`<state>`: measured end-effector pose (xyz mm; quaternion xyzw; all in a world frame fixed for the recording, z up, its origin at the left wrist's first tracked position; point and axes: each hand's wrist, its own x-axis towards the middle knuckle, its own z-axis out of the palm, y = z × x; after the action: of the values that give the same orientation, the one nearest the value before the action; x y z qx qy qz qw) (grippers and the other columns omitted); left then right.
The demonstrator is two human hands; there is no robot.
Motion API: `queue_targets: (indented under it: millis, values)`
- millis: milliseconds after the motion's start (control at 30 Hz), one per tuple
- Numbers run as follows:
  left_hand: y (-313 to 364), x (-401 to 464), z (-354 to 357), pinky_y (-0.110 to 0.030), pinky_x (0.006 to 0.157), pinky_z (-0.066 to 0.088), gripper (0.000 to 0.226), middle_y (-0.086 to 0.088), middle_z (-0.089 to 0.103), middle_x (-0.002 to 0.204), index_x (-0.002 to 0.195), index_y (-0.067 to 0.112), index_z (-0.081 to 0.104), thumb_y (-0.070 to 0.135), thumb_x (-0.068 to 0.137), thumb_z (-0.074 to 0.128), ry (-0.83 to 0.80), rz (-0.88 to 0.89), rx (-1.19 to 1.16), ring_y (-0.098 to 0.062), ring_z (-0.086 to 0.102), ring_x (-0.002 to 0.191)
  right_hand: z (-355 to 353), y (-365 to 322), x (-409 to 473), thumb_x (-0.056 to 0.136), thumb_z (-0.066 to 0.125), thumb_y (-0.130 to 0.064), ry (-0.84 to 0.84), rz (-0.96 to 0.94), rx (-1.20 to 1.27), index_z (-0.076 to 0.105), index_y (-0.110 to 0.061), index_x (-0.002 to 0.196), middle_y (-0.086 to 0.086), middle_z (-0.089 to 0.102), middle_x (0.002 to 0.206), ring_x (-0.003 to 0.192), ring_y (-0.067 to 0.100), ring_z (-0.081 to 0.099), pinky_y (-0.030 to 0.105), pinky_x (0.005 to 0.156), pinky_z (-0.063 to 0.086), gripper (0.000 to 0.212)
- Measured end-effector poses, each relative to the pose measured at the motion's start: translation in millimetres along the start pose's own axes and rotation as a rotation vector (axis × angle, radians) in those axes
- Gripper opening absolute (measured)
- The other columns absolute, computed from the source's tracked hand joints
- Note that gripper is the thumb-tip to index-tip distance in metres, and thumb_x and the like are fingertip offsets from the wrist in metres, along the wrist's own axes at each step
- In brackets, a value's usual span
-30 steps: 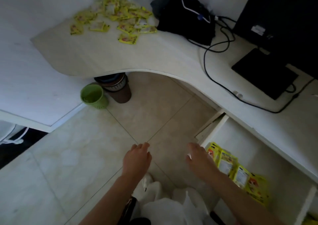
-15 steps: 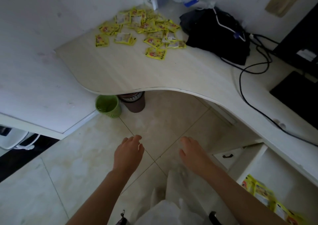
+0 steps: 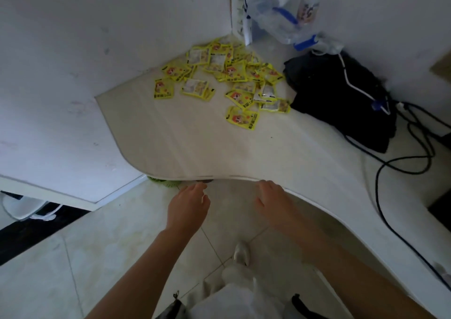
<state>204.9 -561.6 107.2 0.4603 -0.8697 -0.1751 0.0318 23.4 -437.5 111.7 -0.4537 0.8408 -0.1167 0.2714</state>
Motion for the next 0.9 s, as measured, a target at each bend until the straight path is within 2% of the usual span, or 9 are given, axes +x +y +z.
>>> queue_targets:
  millis: [167,433,567,800,900]
  values:
    - [7,55,-5,-0.033,0.08,0.053,0.03,0.006,0.068,0.109,0.121,0.022,0.059,0.026,0.093,0.05,-0.027,0.005,-0.01,-0.015,0.058,0.103,-36,-1,60,0.096,0.044,-0.026,-0.014,-0.044,-0.006,0.041,-0.017,0.136,0.005,0.049,0.133,0.121,0.024,0.048,0.038,0.097,0.045,0.041]
    - [-5,152,-15,-0.031,0.081,0.051,0.032,0.006,0.066,0.116,0.125,0.024,0.056,0.026,0.095,0.047,-0.089,0.046,0.07,-0.015,0.057,0.108,-67,-11,149,0.097,0.044,-0.028,0.017,-0.068,-0.025,0.042,-0.016,0.135,0.007,0.052,0.13,0.117,0.025,0.049,0.038,0.094,0.046,0.04]
    - [-20,207,-22,-0.035,0.084,0.05,0.032,0.004,0.065,0.117,0.125,0.021,0.056,0.024,0.094,0.047,-0.151,0.087,0.097,-0.017,0.054,0.111,-73,-20,191,0.096,0.045,-0.029,0.021,-0.023,-0.053,0.045,-0.014,0.132,0.009,0.053,0.127,0.114,0.028,0.05,0.042,0.09,0.048,0.039]
    - [-42,304,-37,-0.038,0.086,0.048,0.034,-0.001,0.059,0.12,0.127,0.019,0.052,0.021,0.094,0.047,-0.264,0.206,0.194,-0.023,0.049,0.115,-79,-34,256,0.096,0.046,-0.027,0.002,0.092,-0.076,0.047,-0.011,0.124,0.011,0.051,0.122,0.11,0.031,0.048,0.041,0.085,0.048,0.032]
    - [-46,345,-42,-0.039,0.087,0.047,0.036,-0.005,0.055,0.124,0.129,0.016,0.051,0.019,0.093,0.047,-0.289,0.244,0.259,-0.025,0.047,0.118,-78,-36,281,0.095,0.05,-0.029,0.01,0.142,-0.082,0.046,-0.012,0.126,0.01,0.049,0.122,0.111,0.03,0.049,0.041,0.084,0.049,0.036]
